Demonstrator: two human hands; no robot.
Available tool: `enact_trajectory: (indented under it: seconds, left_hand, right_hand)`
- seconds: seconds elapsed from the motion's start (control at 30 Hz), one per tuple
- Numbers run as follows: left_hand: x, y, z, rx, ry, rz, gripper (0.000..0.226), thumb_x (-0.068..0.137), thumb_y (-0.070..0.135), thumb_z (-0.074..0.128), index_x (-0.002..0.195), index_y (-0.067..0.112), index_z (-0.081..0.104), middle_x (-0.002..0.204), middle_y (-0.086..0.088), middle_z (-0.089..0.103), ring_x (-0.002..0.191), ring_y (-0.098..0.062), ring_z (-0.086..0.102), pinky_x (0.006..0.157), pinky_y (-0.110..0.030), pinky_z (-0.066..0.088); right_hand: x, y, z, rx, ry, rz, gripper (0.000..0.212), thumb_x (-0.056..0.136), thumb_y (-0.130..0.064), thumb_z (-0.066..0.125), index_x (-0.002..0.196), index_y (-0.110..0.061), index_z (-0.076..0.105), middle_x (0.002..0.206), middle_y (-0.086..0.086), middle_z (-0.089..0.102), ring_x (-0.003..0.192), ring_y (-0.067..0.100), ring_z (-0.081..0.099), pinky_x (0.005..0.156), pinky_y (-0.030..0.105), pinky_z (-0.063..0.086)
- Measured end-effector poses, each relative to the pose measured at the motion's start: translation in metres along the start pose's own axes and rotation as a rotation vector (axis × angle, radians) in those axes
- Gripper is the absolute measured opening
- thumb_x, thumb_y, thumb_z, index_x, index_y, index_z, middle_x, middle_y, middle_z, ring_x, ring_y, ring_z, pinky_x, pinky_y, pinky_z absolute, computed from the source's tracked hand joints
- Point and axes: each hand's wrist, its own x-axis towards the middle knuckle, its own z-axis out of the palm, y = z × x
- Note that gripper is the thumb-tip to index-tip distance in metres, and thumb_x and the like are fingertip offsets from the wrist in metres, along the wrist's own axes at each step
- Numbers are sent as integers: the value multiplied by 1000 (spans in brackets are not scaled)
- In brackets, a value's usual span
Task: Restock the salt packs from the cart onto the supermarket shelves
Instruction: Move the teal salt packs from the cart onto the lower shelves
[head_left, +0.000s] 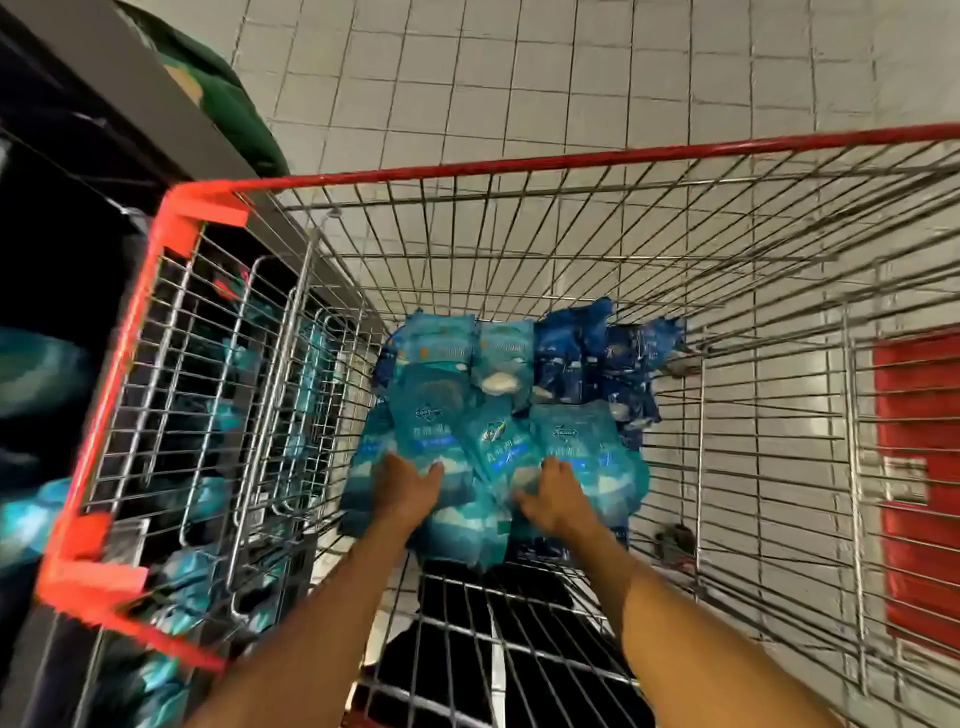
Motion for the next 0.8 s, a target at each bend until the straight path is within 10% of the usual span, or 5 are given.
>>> enact_trajectory:
  seconds: [0.3,0.43,0.6,0.8]
  left_hand:
    - [61,-21,50,175,245,-26,102,64,55,83,134,-6,43,132,-26,52,121,-40,51,100,-46,46]
    - [68,-18,50,105,266,-124,92,55,55,87,123,2,55,121,-21,60,111,-39,58,89,-47,53]
    - [61,-6,54,52,160,-50,52,70,36,82,103,1,63,103,-22,69,93,-37,67,78,-44,57]
    - [41,2,50,-165,-34,-15,48,77,16,77,119,7,55,114,-16,67,98,-33,66,85,-42,56]
  right_hand:
    - [96,20,26,-88,21,75,86,81,-44,77,145,-8,32,144,16,38,130,34,47,107,45,41]
    - [113,33,43,195,27,101,46,67,-26,91,92,-20,53,95,10,52,85,15,50,74,29,43]
    - [104,41,56,264,144,107,65,67,-30,91,120,-10,59,104,9,65,102,29,65,85,34,49]
    - [69,37,37,555,117,59,32,67,-10,90,94,-9,73,94,12,77,89,29,73,82,39,57]
